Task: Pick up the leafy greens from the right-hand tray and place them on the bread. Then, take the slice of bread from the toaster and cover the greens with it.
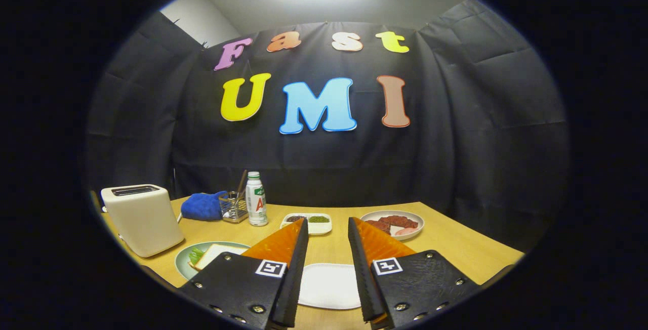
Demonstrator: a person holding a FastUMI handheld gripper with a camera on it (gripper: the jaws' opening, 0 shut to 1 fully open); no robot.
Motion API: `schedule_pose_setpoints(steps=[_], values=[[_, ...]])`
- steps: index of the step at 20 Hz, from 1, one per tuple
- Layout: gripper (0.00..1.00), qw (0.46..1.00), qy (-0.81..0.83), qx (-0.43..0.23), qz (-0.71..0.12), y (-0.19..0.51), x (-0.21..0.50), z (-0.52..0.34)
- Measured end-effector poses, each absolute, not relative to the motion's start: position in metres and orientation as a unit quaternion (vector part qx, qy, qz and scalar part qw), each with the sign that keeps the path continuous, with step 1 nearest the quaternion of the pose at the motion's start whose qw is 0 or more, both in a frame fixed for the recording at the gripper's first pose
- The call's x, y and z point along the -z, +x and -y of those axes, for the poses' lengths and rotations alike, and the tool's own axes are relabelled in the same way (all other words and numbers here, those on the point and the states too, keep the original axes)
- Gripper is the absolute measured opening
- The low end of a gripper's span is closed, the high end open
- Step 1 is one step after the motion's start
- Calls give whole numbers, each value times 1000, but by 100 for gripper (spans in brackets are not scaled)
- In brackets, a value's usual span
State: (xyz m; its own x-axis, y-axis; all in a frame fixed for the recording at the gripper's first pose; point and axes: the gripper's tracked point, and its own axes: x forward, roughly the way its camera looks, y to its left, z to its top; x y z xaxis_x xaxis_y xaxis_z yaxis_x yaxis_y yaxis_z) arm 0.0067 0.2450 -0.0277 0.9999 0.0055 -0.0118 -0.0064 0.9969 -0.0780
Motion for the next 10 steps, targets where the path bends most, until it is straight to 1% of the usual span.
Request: schedule_pose_setpoints(steps=[4, 9, 10], values=[[48, 997, -76, 27, 6, 1, 18, -171], [48, 996, -88, 28, 8, -10, 16, -103], [48, 994, -98, 41, 11, -12, 13, -84]])
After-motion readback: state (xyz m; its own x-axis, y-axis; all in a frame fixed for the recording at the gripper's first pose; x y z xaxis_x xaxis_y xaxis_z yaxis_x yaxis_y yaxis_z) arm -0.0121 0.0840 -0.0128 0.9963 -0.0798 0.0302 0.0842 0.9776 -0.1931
